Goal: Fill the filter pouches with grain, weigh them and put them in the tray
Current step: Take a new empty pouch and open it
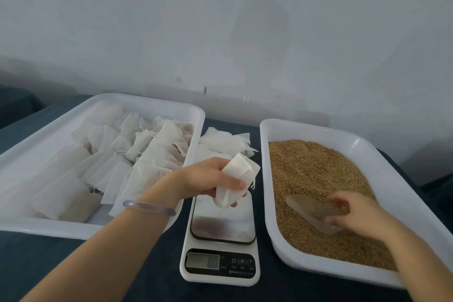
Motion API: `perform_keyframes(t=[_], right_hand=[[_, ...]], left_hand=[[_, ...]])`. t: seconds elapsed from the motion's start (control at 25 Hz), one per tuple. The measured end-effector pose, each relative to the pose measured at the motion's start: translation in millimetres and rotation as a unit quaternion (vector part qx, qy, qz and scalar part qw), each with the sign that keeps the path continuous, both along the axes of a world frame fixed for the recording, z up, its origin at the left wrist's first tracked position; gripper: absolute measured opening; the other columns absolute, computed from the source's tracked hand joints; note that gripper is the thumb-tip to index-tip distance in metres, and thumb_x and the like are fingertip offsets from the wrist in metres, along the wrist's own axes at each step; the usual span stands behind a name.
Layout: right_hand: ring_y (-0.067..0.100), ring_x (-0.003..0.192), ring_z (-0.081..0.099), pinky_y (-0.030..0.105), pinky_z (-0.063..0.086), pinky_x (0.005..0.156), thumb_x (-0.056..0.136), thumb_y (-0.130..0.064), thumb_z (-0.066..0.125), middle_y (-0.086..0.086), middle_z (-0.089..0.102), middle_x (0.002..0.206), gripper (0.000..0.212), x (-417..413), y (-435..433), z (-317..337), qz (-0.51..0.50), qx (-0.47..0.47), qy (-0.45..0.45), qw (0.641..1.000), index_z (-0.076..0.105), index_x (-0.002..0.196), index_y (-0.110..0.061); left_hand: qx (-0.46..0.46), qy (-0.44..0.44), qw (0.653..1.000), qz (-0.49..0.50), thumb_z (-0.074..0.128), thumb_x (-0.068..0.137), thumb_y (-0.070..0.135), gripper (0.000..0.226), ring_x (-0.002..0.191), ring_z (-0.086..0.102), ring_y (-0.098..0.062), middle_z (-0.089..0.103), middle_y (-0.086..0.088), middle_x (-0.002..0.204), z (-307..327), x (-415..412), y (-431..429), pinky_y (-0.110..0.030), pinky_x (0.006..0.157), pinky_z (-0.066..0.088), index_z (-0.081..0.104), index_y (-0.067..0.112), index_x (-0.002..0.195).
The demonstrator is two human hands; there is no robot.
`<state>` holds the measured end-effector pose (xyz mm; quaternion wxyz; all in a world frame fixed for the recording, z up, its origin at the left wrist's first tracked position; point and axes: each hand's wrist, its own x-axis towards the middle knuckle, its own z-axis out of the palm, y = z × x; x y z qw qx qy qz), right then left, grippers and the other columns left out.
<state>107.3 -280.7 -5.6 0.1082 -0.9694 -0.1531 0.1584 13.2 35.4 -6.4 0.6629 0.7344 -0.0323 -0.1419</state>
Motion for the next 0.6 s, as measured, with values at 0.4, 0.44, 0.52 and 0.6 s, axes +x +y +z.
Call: perform_keyframes(t=[0.4,0.44,0.52,0.6], right_hand=[[0.007,0.097,0.057,0.026,0.048,0.086,0.079,-0.012,0.071,-0.010,0.060,0.113,0.046,7,-16,-11,-0.023,-0.004,0.023,0.999,0.055,0.118,-0.031],[0.008,0.098,0.058,0.027,0.048,0.086,0.082,-0.014,0.067,-0.009,0.061,0.116,0.046,7,-15,-10,-0.017,0.019,0.011,1.000,0.053,0.123,-0.030],[0.008,0.096,0.059,0.024,0.049,0.080,0.088,-0.014,0.060,-0.006,0.061,0.119,0.051,10,-14,-5,-0.004,0.044,-0.030,0.999,0.046,0.134,-0.029],[0.011,0.098,0.059,0.028,0.050,0.081,0.092,-0.015,0.055,-0.003,0.059,0.124,0.054,15,-14,1,-0.003,-0.014,-0.101,0.995,0.038,0.141,-0.030]], left_hand=[[-0.021,-0.019,0.999,0.038,0.067,0.085,0.012,0.011,0.078,0.063,-0.023,0.069,-0.003,0.084,-2,1,0,-0.040,0.074,0.054,0.063,0.016,0.094],[-0.022,-0.020,0.999,0.037,0.067,0.085,0.012,0.011,0.077,0.063,-0.023,0.069,-0.003,0.083,-3,1,0,-0.039,0.074,0.054,0.063,0.016,0.094],[-0.026,-0.023,0.999,0.033,0.070,0.079,0.016,0.015,0.073,0.064,-0.021,0.069,-0.003,0.082,-3,0,0,-0.036,0.071,0.054,0.064,0.016,0.092],[-0.028,-0.024,0.999,0.034,0.070,0.074,0.021,0.019,0.074,0.064,-0.022,0.069,-0.003,0.083,-2,1,0,-0.037,0.072,0.054,0.064,0.015,0.092]])
